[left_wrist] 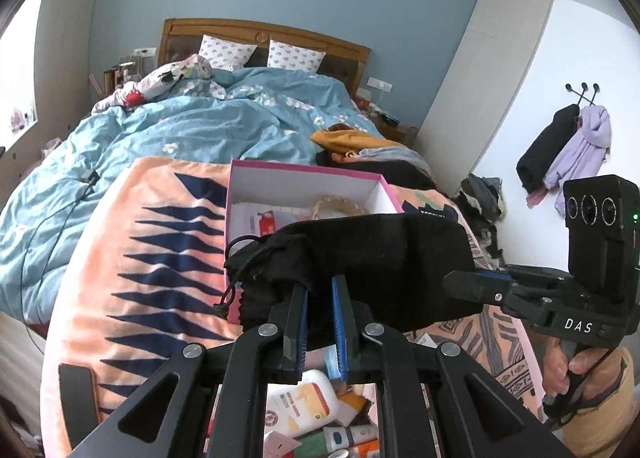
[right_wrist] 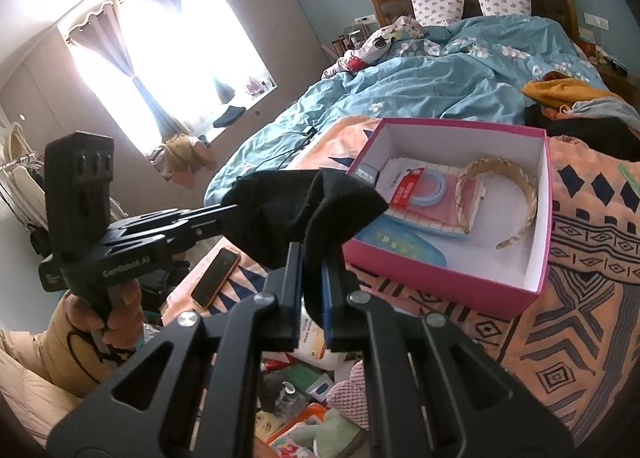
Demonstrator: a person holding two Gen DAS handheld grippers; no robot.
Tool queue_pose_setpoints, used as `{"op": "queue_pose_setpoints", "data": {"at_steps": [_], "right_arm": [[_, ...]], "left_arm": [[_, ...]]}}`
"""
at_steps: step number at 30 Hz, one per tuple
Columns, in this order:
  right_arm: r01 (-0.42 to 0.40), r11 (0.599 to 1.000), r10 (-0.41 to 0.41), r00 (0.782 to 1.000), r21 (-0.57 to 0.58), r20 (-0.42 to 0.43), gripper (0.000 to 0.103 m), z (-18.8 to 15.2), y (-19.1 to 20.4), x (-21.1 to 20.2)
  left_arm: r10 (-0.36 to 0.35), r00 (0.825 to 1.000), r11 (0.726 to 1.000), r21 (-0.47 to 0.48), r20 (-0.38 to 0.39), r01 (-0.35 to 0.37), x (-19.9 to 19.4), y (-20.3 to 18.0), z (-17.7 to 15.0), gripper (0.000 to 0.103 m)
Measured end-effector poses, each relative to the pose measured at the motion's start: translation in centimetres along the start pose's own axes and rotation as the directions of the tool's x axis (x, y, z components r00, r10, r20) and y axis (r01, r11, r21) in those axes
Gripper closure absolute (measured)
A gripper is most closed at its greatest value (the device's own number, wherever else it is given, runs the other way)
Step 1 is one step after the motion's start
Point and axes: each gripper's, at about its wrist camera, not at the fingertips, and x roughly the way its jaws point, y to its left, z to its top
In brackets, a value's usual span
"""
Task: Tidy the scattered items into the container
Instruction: 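Lift the black pouch with the left gripper toward the box, then carry the black pouch over the pink box and lower it inside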
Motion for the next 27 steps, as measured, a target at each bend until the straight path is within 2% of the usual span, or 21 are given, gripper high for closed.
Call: {"op": "queue_pose_setpoints", "data": {"at_steps": [6,17,27], "right_arm": [[-0.002,1.0,0.002,1.0,-0.003,0.01,0.094,0.5,-0.3,-0.3],[0.048,0.999,-0.048,0.998,0.003,0.031,0.094,2.1,-0.5,0.4],[0.083,0.996,-0.085,0.996,0.045,0.037,0.094,3.4,-2.5,1.6]], "left_arm": [[0.019,1.0,1.0,0.02,0.009,-0.019,0.0,-0.5,0.6,0.093],[-0.014,1.0,0.999,0.051,0.005,0.014,1.6,0.5,2.9,0.093],[-0.022,1.0,0.997,0.075,-0.012,0.022,4.1,1.1,4.8,0.093]]}}
